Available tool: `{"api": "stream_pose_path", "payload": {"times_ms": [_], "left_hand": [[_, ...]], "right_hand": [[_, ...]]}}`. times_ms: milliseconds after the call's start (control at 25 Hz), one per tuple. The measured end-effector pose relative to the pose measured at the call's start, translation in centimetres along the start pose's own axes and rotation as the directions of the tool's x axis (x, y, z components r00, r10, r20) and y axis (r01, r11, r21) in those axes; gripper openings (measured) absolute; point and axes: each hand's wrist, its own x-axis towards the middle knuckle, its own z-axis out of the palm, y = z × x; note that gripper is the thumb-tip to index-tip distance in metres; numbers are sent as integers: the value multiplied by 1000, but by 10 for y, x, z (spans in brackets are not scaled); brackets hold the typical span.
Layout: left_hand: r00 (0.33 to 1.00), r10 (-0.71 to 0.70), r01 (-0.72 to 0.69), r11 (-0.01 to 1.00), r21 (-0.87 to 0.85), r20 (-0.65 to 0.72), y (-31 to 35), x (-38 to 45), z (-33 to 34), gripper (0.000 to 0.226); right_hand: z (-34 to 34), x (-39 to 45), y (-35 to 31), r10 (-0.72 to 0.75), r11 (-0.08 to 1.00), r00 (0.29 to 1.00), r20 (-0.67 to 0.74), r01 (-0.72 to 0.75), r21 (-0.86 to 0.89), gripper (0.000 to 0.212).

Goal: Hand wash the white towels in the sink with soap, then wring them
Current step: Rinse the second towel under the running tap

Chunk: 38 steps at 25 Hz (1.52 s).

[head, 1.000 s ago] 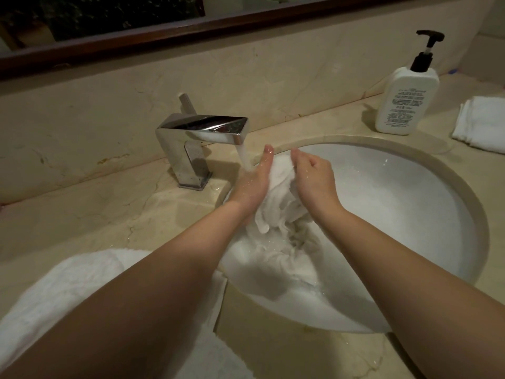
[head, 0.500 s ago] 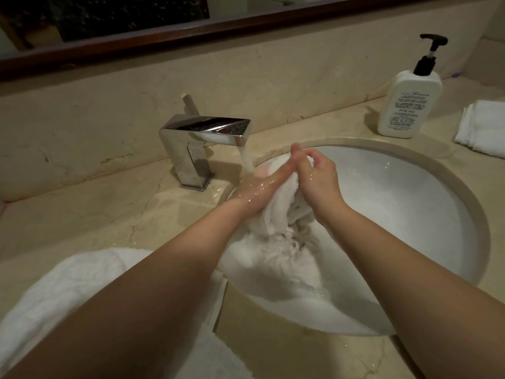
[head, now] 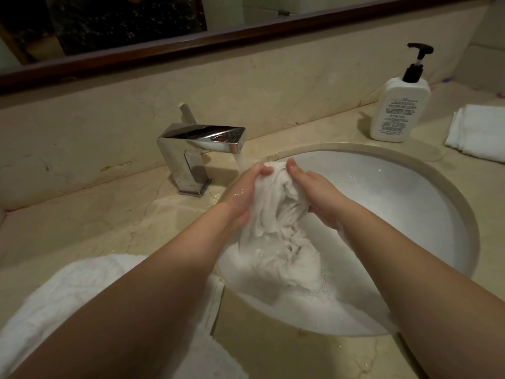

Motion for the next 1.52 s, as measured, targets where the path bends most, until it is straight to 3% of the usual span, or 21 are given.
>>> {"api": "stream_pose_path", "payload": {"times_ms": [120, 200, 280, 360, 480, 600, 760, 960, 1240, 1520], "left_hand": [[998, 51, -44, 982, 184, -34, -2, 2, 1, 39], [996, 87, -92, 960, 264, 31, -2, 1, 1, 55], [993, 74, -97, 950, 298, 88, -3, 1, -1, 66], [994, 82, -92, 982, 166, 67, -4, 0, -2, 73], [994, -15, 8, 997, -71, -106, -3, -1, 3, 95], [986, -135, 104, 957, -270, -100, 1, -10, 4, 77], [960, -184, 77, 898, -433, -212, 9, -19, 4, 52], [929, -246, 47, 820, -571, -277, -4, 0, 3, 81], [849, -366, 16, 738, -675, -380, 7, -14, 8, 31], [807, -414, -38, 677, -735, -422, 8, -10, 11, 47]], "right_hand": [[4, 4, -3, -126, 992, 981, -146, 128, 4, 56], [10, 6, -8, -172, 983, 966, -195, 181, 32, 40], [11, 10, -13, -98, 981, 982, -164, 124, 152, 58], [7, 11, -19, -30, 984, 994, -105, 48, 174, 69], [0, 12, -34, -113, 994, 991, -70, 112, -11, 64], [3, 27, -64, -226, 964, 972, -69, 213, -156, 57], [21, 52, -101, -254, 942, 966, 47, 258, -213, 58], [50, 72, -135, -234, 926, 953, 192, 279, -255, 65], [71, 90, -149, -172, 947, 918, 358, 254, -197, 67], [78, 98, -138, -157, 956, 903, 399, 241, -169, 73]]}}
